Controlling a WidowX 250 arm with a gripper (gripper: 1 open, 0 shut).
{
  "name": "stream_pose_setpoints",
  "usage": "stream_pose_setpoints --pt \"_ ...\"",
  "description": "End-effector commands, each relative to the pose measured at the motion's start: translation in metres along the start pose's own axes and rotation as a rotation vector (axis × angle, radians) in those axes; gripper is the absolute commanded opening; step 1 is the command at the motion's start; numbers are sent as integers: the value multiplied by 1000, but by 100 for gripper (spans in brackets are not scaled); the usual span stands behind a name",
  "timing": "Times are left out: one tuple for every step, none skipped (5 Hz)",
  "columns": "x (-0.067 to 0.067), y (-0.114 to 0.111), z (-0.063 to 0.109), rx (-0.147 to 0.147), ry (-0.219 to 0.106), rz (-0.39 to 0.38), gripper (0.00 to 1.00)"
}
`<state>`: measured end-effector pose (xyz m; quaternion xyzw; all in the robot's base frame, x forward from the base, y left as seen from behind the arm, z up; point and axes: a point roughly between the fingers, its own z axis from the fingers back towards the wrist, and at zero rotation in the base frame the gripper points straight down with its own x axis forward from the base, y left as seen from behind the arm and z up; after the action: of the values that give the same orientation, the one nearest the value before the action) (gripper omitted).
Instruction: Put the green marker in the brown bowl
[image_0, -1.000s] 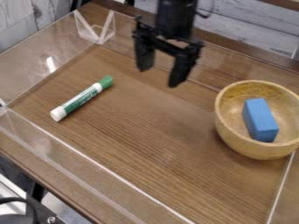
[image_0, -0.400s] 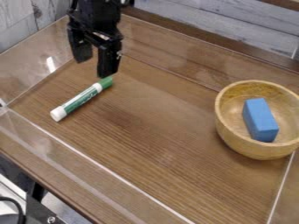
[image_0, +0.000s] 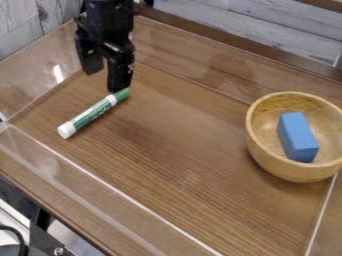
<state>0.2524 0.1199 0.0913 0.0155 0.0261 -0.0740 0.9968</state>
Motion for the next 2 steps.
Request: stream_pose_setpoints --pt "2 11 -1 23 -35 6 100" --pt "2 17 -11 18 -38 10 100"
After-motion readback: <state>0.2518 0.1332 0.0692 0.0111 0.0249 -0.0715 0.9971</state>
